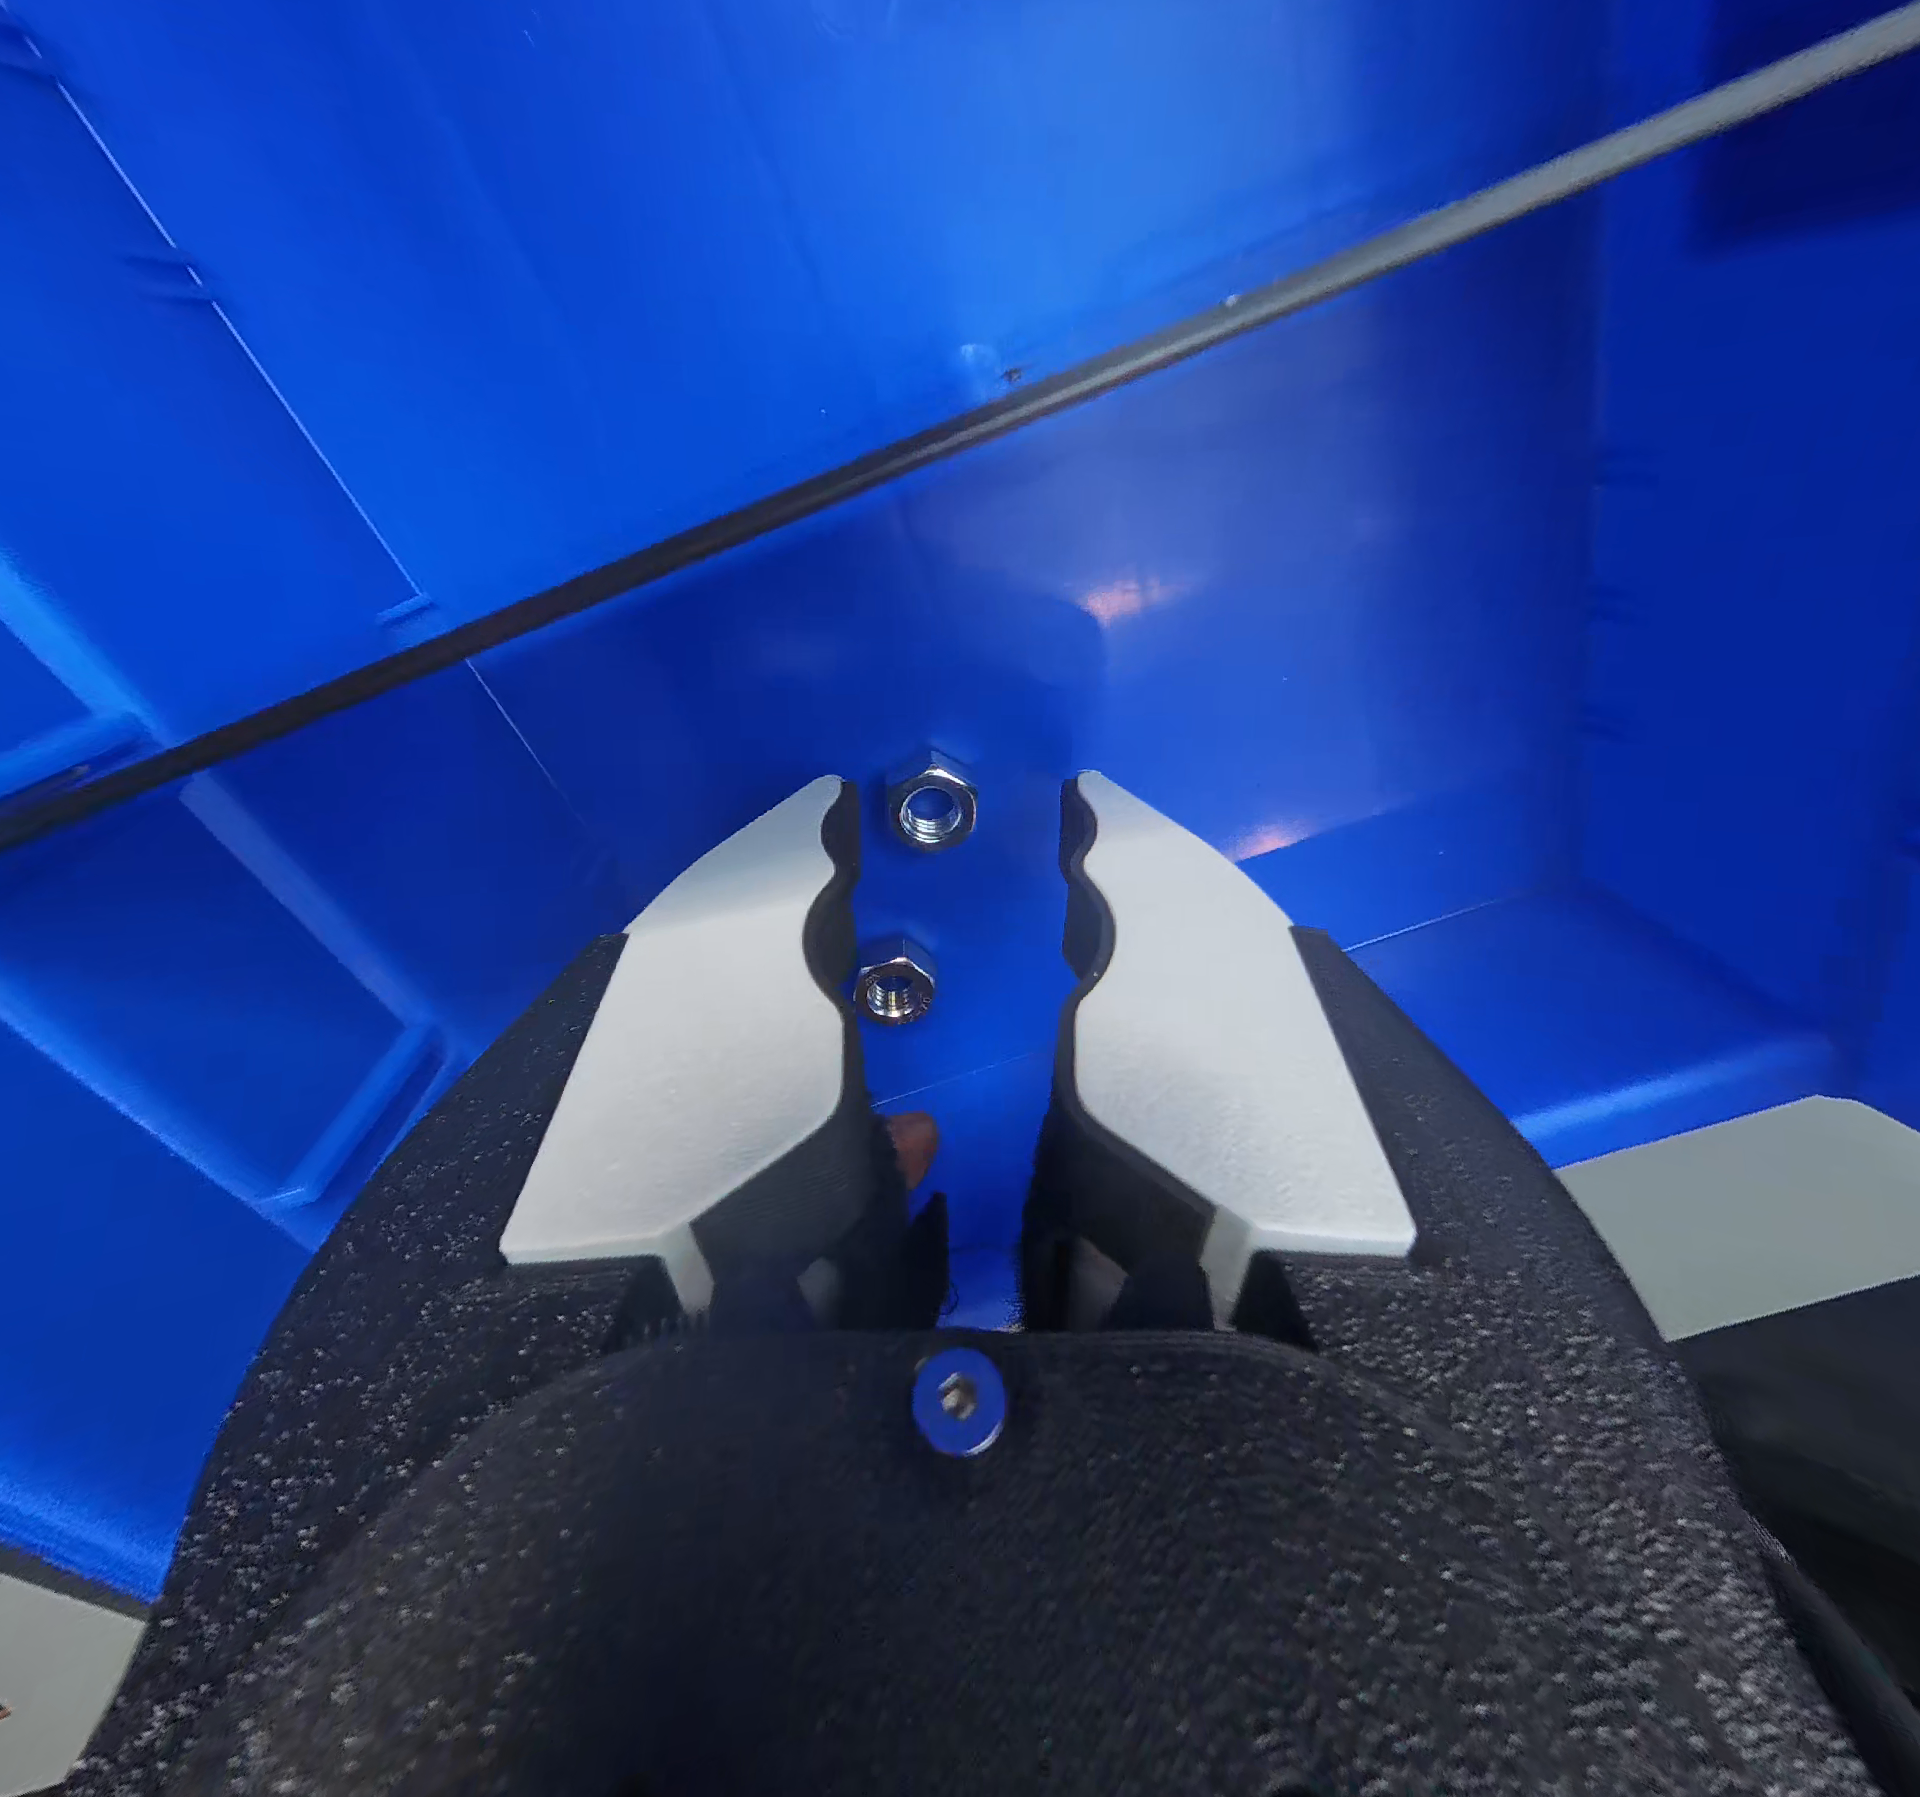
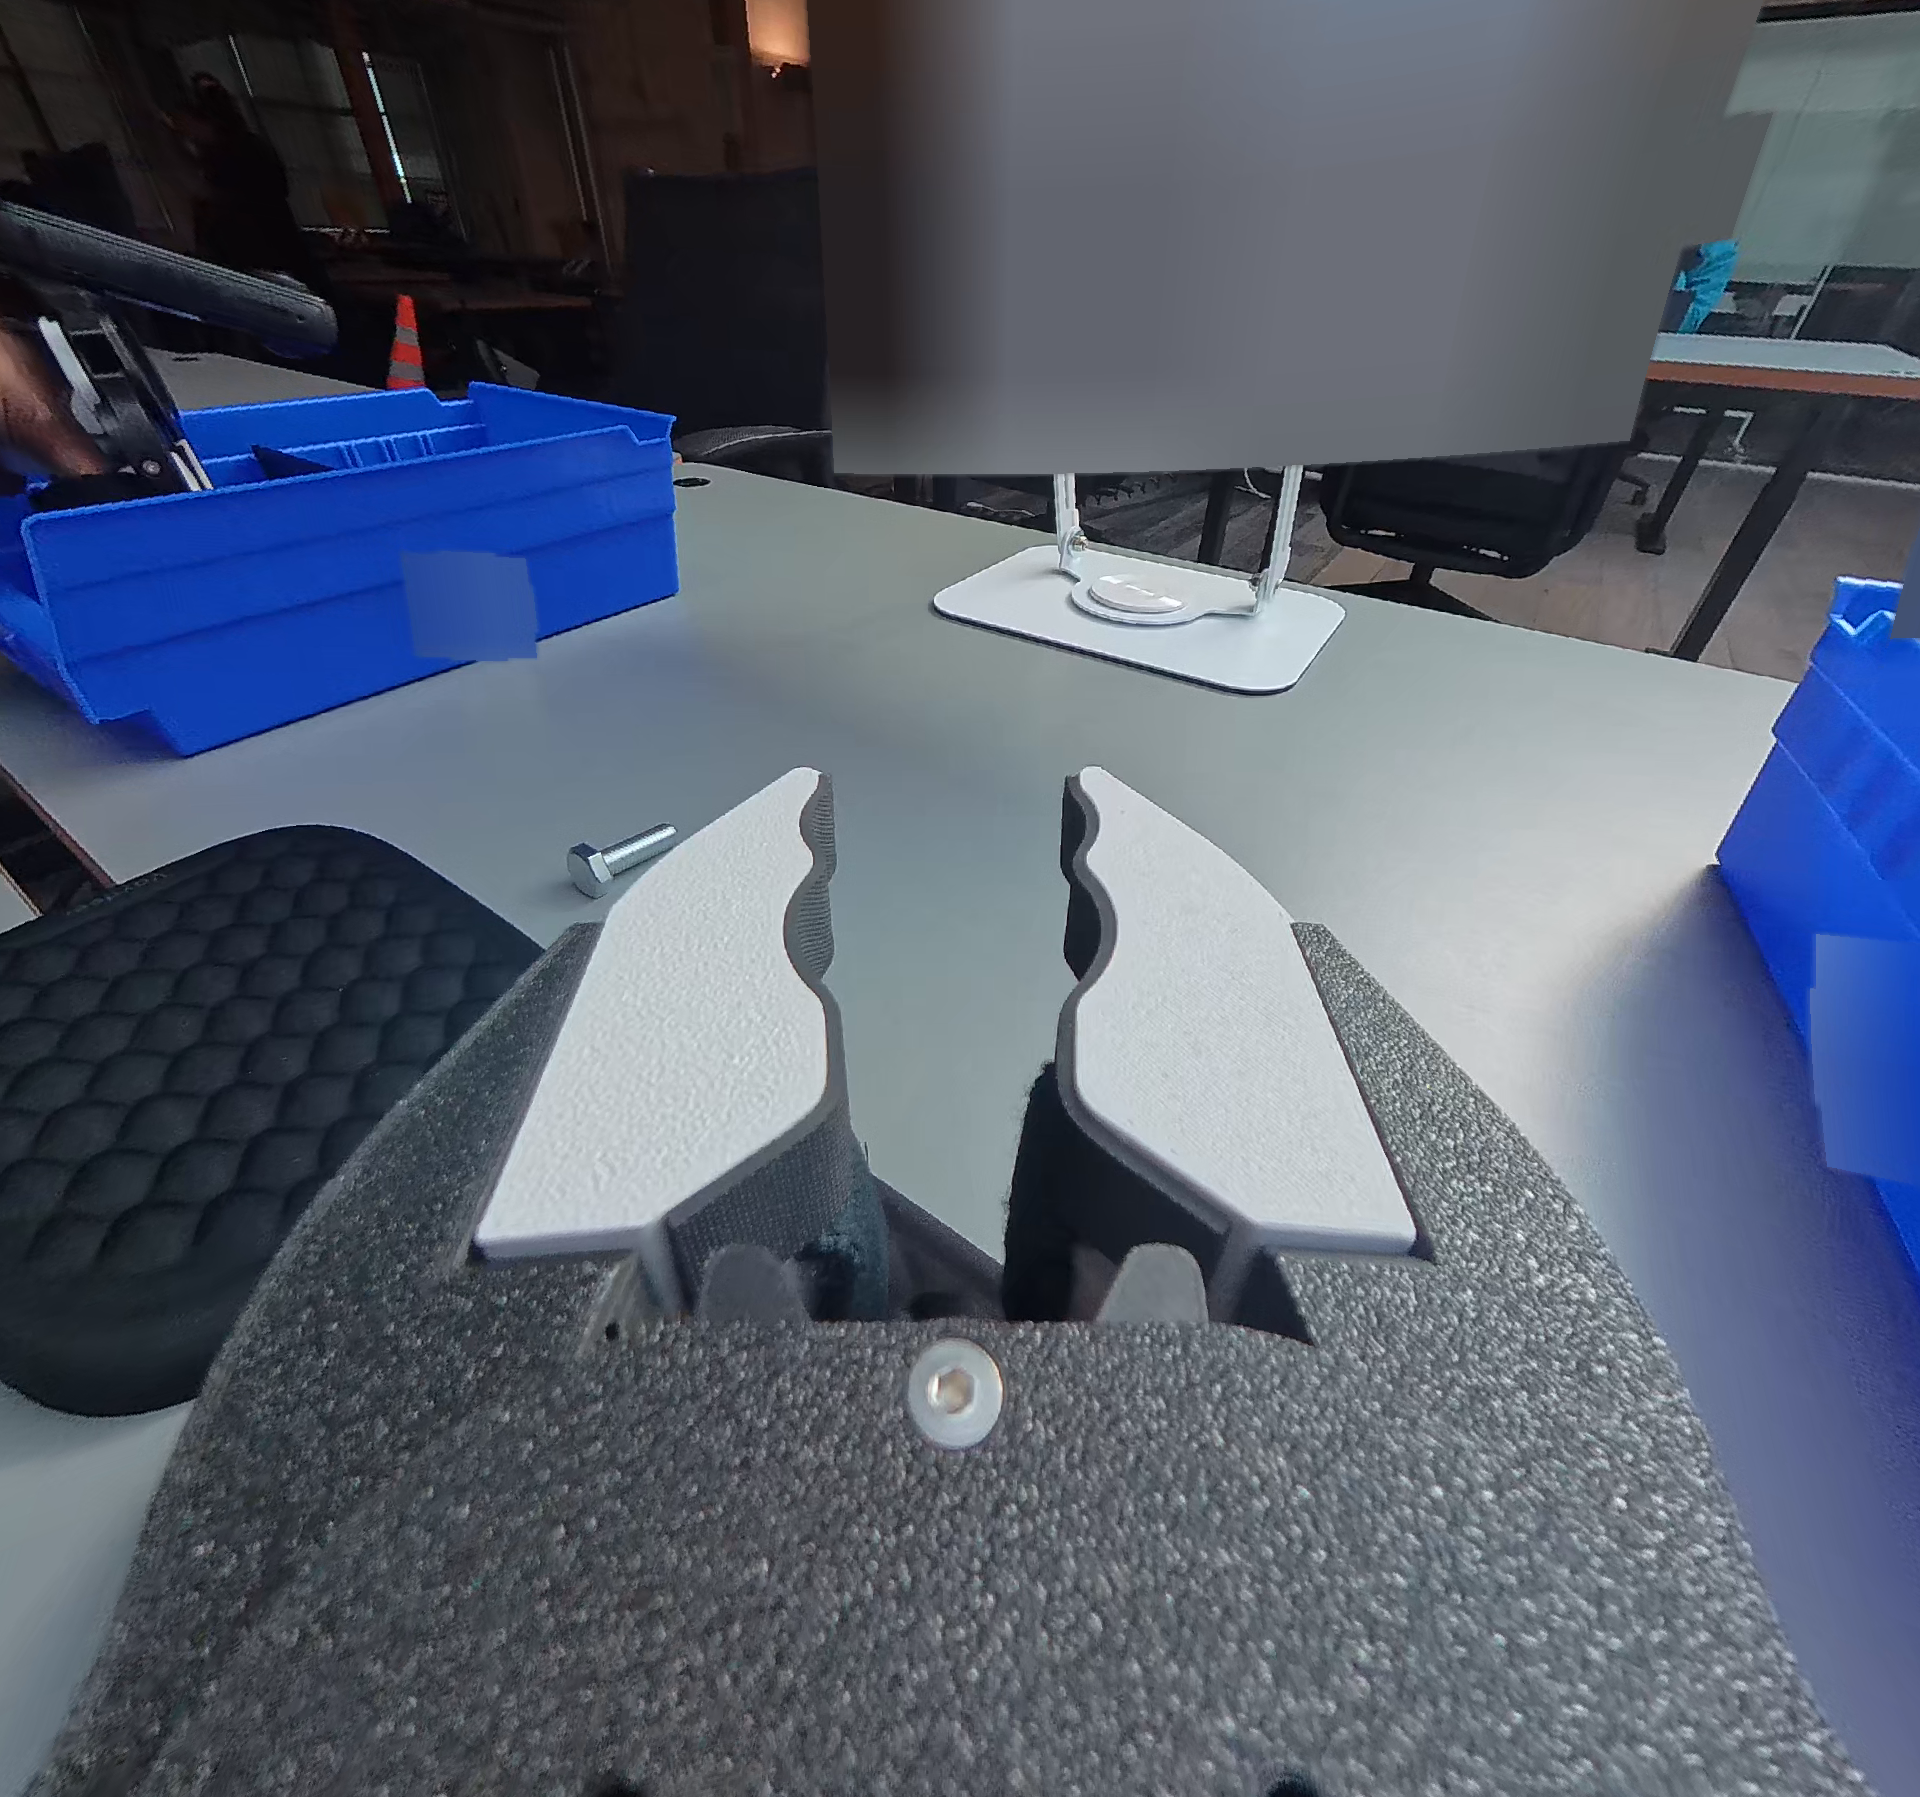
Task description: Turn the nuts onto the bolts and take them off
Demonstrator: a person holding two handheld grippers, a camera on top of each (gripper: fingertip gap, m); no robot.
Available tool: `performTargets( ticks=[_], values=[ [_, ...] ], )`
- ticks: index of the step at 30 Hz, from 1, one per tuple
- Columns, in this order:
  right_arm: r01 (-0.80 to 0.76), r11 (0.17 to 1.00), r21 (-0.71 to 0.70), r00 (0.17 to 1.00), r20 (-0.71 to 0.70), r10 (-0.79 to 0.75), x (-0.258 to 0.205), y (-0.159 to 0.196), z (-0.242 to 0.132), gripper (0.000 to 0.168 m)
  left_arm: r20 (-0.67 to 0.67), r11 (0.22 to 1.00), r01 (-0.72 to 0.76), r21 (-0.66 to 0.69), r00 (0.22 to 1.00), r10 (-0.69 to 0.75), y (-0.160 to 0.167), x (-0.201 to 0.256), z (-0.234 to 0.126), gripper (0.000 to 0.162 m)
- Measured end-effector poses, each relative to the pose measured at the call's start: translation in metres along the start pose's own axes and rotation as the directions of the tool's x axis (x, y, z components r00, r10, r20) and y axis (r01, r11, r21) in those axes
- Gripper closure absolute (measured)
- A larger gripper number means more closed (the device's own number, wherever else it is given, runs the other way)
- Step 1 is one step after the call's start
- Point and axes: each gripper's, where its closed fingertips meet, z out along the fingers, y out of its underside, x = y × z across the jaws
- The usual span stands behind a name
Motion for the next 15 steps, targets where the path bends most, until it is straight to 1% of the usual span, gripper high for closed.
performTargets(
  ticks=[2, 6, 11, 15],
  values=[
    [0.001, 1.0, -0.001, 1.0, 0.0, -0.001, 0.0, 0.0, 0.0, 0.127, 0.015, 1.0, -0.002, -0.008, 1.0, 0.002, 0.002, -0.003, 0.001, 0.128],
    [0.004, 1.0, -0.004, 1.0, 0.0, -0.004, 0.0, 0.0, 0.0, 0.127, 0.041, 1.0, -0.002, 0.002, 0.999, 0.002, 0.002, -0.008, 0.002, 0.144],
    [0.003, 1.0, -0.008, 1.0, 0.001, -0.003, 0.0, 0.001, 0.001, 0.127, 0.028, 1.0, -0.022, -0.007, 0.999, 0.023, 0.005, -0.004, -0.004, 0.144],
    [0.008, 1.0, -0.012, 1.0, 0.002, -0.008, -0.001, 0.002, 0.001, 0.127, 0.067, 0.994, -0.101, 0.042, 0.993, 0.098, -0.009, 0.013, -0.036, 0.145]
  ],
)
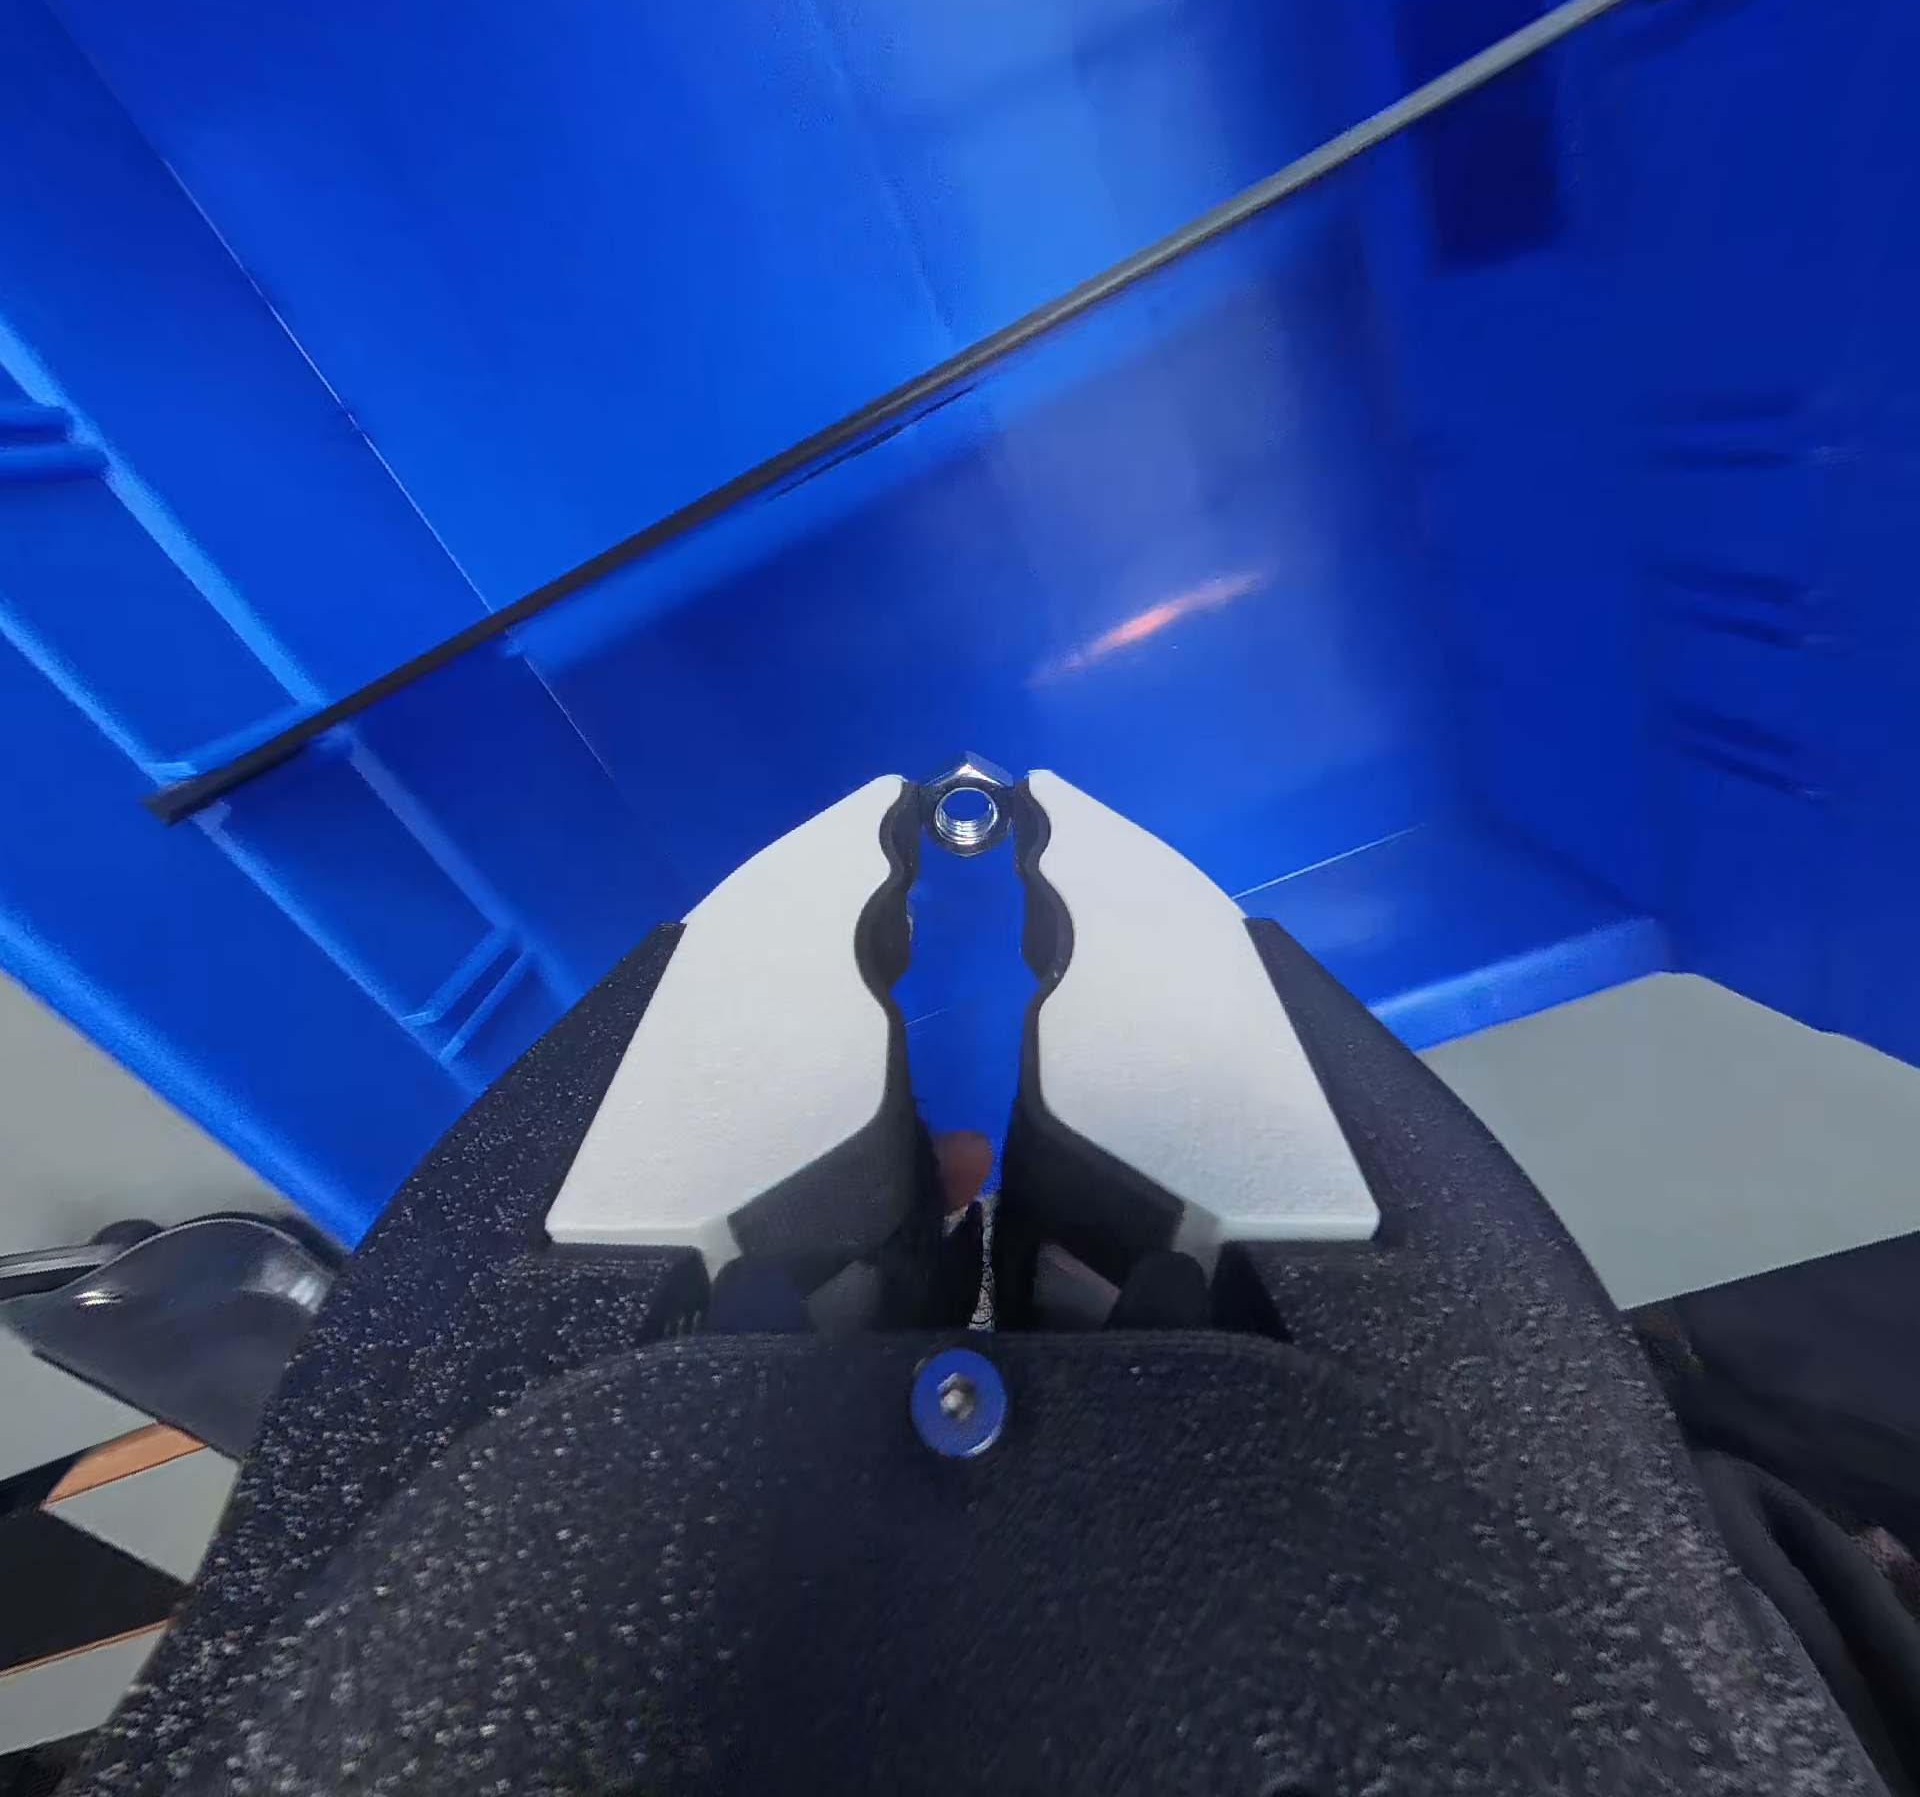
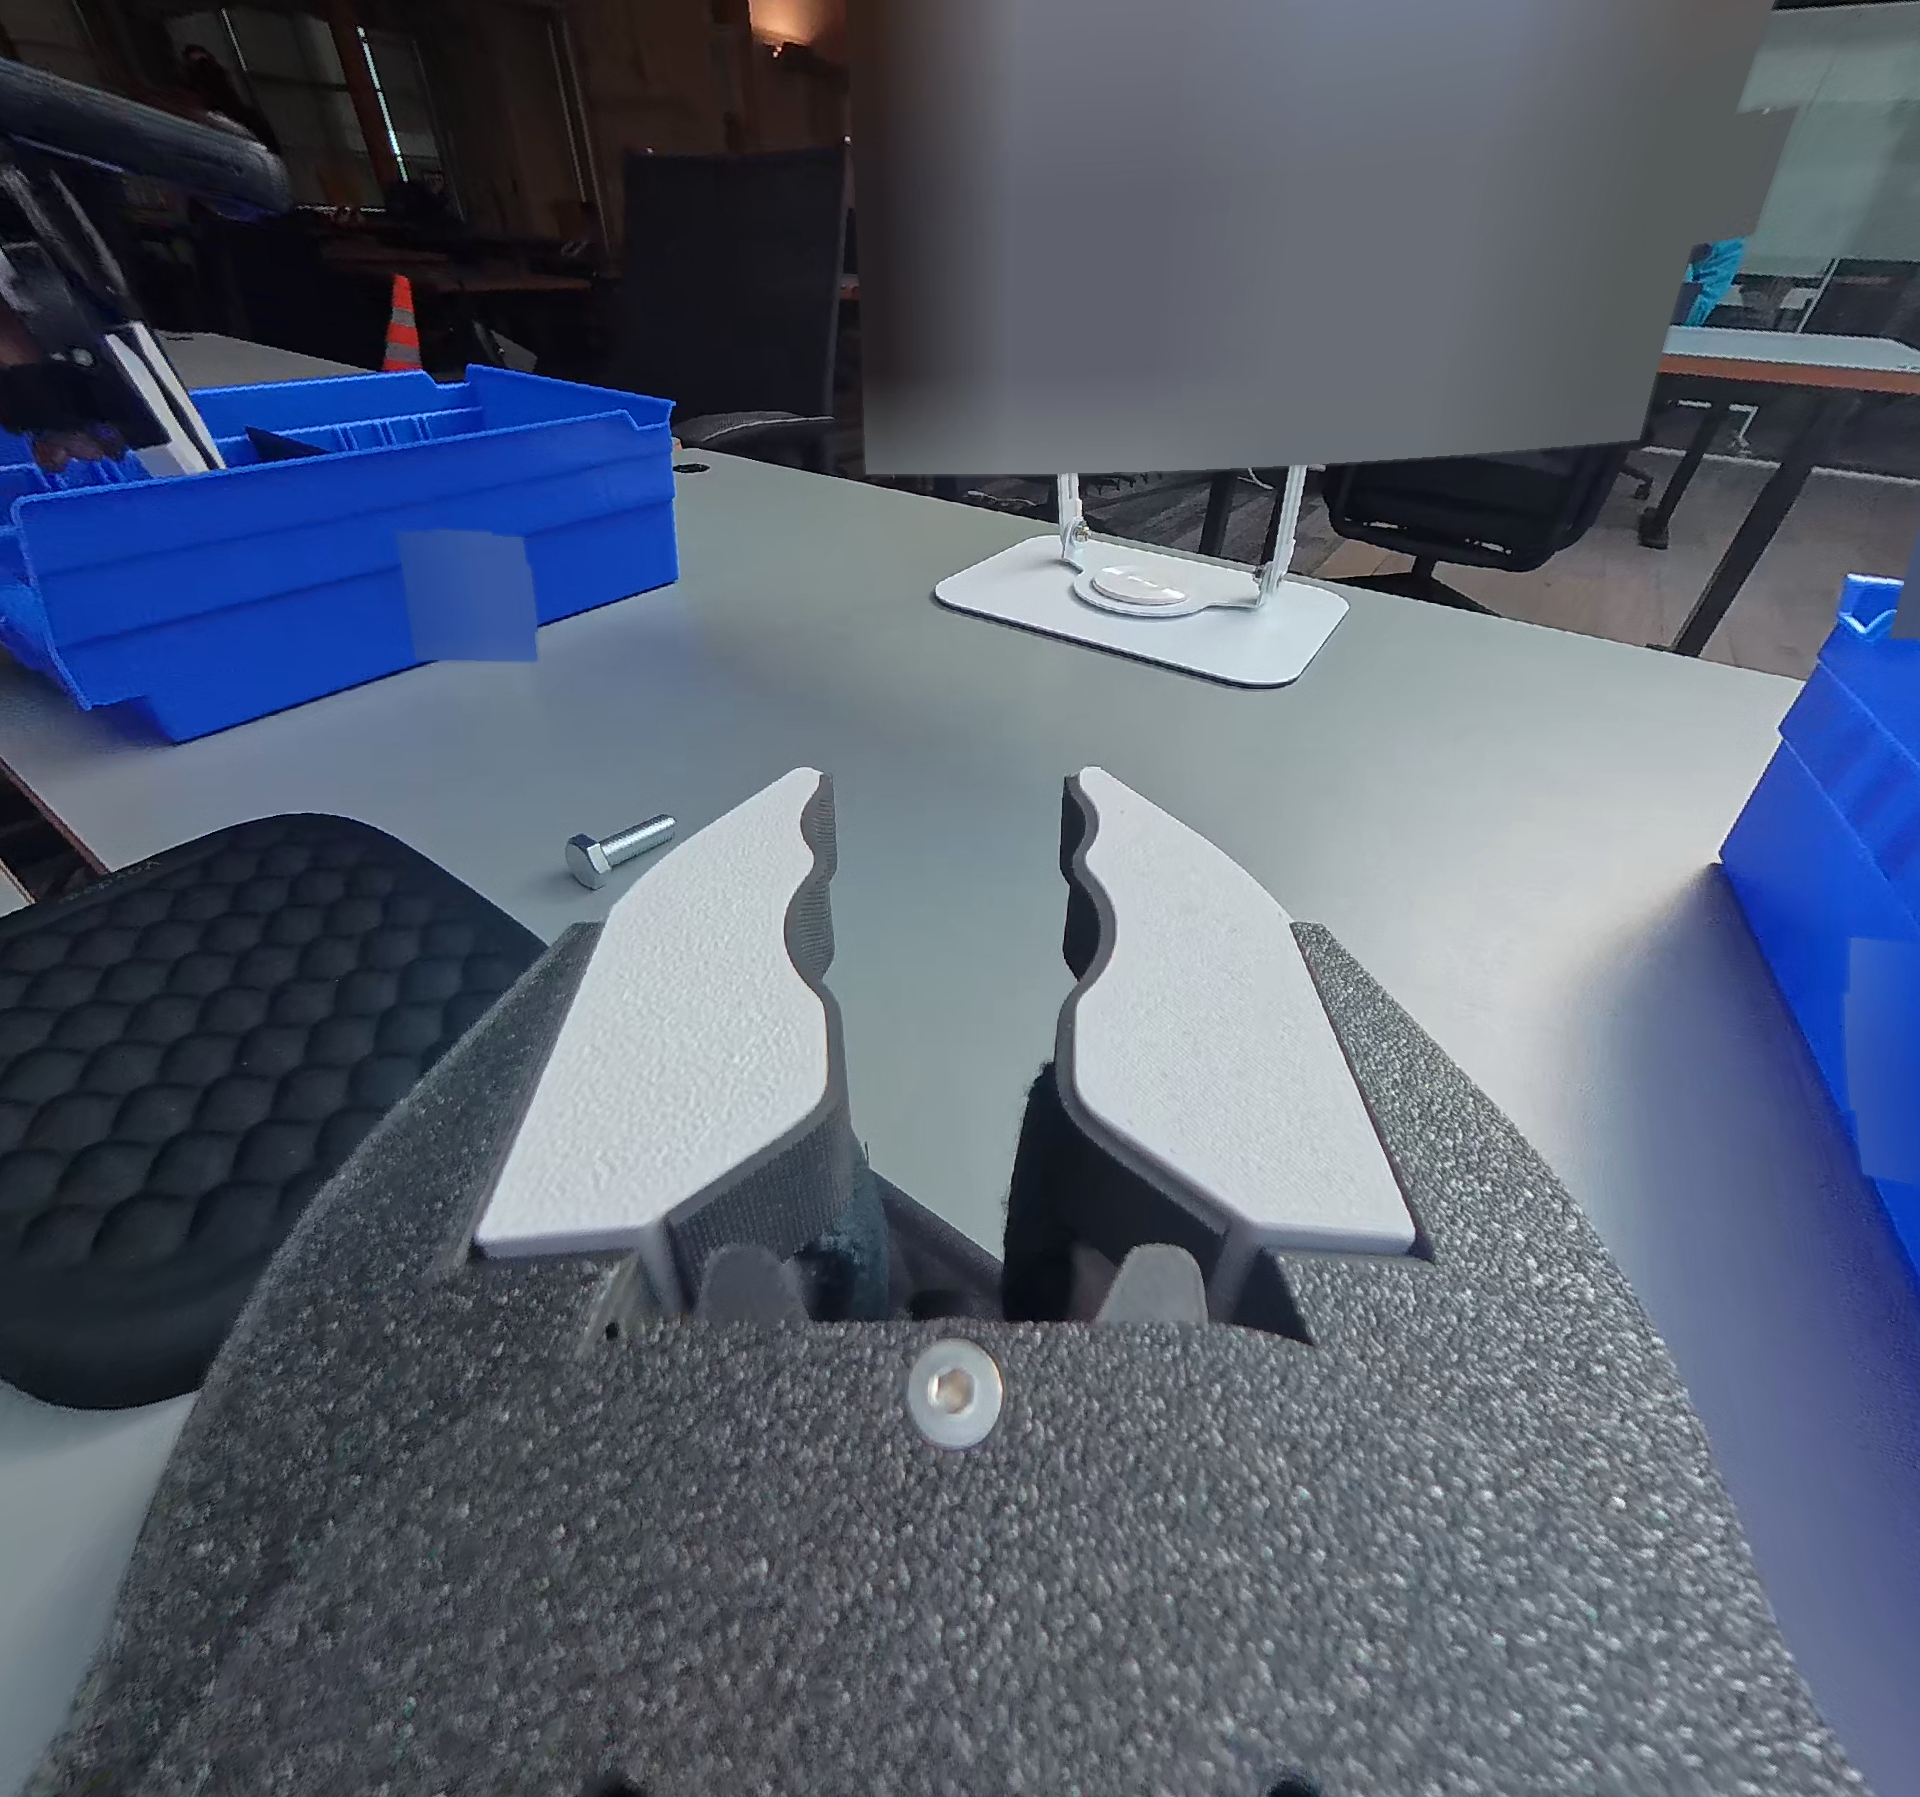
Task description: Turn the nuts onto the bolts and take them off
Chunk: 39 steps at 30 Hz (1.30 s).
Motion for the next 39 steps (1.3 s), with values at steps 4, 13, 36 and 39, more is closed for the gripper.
performTargets(
  ticks=[4, 13, 36, 39],
  values=[
    [0.006, 1.0, -0.009, 1.0, 0.001, -0.006, -0.001, 0.001, 0.001, 0.127, 0.054, 0.981, -0.168, 0.096, 0.985, 0.164, -0.038, 0.04, -0.046, 0.145],
    [0.01, 1.0, -0.018, 1.0, -0.002, -0.01, -0.001, 0.003, 0.002, 0.127, 0.022, 0.759, -0.64, 0.122, 0.766, 0.642, -0.113, 0.206, -0.041, 0.145],
    [-0.009, 1.0, -0.006, 1.0, 0.007, 0.009, 0.0, 0.002, 0.001, 0.128, -0.127, 0.574, -0.813, 0.097, 0.562, 0.817, -0.141, 0.346, 0.054, 0.145],
    [-0.009, 1.0, -0.004, 1.0, 0.008, 0.009, -0.001, 0.001, 0.001, 0.128, -0.135, 0.577, -0.812, 0.089, 0.564, 0.815, -0.14, 0.346, 0.057, 0.145]
  ],
)
